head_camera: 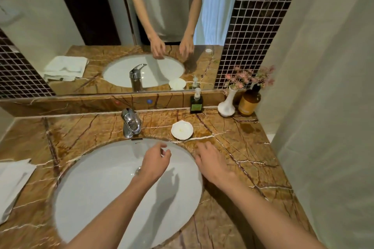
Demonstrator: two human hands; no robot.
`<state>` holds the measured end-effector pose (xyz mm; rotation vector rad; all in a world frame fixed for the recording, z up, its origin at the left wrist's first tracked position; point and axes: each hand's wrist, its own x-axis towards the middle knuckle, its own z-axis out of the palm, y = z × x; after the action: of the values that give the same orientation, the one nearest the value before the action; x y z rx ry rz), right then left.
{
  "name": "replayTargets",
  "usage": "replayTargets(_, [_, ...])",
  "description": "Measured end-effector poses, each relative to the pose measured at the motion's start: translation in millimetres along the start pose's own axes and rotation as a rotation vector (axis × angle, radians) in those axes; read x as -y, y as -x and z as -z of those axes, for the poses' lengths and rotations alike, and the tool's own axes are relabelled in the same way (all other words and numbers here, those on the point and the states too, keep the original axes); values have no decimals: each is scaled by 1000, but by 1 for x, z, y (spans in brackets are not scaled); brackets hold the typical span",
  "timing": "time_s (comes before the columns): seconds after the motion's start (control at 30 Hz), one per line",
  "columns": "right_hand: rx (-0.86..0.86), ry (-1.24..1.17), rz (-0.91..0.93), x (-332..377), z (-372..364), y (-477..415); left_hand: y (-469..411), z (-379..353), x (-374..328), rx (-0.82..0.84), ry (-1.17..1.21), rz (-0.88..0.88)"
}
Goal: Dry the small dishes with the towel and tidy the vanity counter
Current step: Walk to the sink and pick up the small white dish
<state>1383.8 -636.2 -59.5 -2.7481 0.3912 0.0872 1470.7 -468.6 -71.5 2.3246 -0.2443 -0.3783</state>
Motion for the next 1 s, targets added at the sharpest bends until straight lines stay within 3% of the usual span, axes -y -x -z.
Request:
replayTargets(0.2, [173, -62, 14, -32, -30, -102, -54, -52, 19, -18, 218, 224])
replayTargets(0.4, [102, 8, 102, -31, -11, -151, -53, -79, -2, -6, 681, 439])
replayTargets(0.6, [259, 81, 261, -21, -20, -215, -78, -108, -9, -62, 1021, 657])
replayTargets(0.73, [341, 65, 280, -19, -31, -229, -84, -113, -15, -76, 1101, 698])
replayTargets(1.0, [291, -51, 189, -34, -32, -223, -90, -110, -16, -132, 1095, 722])
